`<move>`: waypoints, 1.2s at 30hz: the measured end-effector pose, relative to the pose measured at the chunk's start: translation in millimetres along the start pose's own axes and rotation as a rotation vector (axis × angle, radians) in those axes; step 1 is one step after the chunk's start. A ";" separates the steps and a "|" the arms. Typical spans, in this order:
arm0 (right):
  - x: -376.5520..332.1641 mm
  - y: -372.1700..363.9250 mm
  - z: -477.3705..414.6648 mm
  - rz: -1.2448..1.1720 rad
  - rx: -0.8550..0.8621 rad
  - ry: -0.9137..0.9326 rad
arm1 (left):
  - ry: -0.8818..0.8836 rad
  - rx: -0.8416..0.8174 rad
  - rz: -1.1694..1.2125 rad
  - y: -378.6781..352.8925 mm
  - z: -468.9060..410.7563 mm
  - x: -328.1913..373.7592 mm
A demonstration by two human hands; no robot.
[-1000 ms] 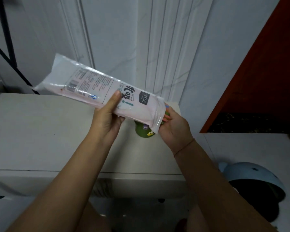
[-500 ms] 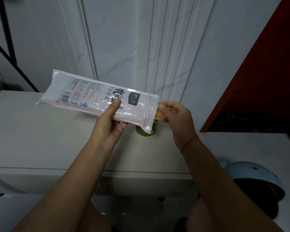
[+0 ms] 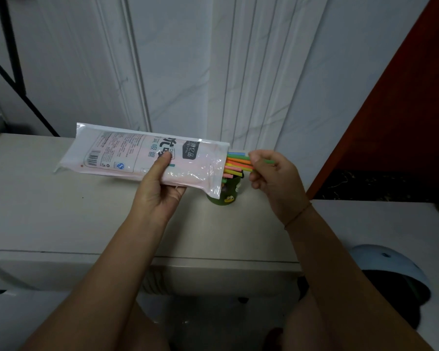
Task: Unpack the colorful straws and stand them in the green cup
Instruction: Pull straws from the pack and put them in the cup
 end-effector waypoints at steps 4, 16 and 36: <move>-2.2 6.5 -4.3 -0.001 0.032 0.047 | -0.016 0.022 0.028 7.4 -2.0 6.2; 4.8 -6.8 -9.7 -0.602 -0.034 -0.143 | 0.005 0.008 0.053 7.2 -1.5 1.0; -23.6 63.1 -32.1 -0.378 0.312 0.093 | -0.089 0.174 0.086 41.1 -16.7 42.3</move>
Point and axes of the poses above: each hand's wrist, its own z-axis away from the middle knuckle, its own y-axis out of the back of the hand, x = y × z, the point moved 1 cm from there along -z, towards the middle knuckle, and after that the axes turned 12 degrees about -z, right-handed, at the moved point
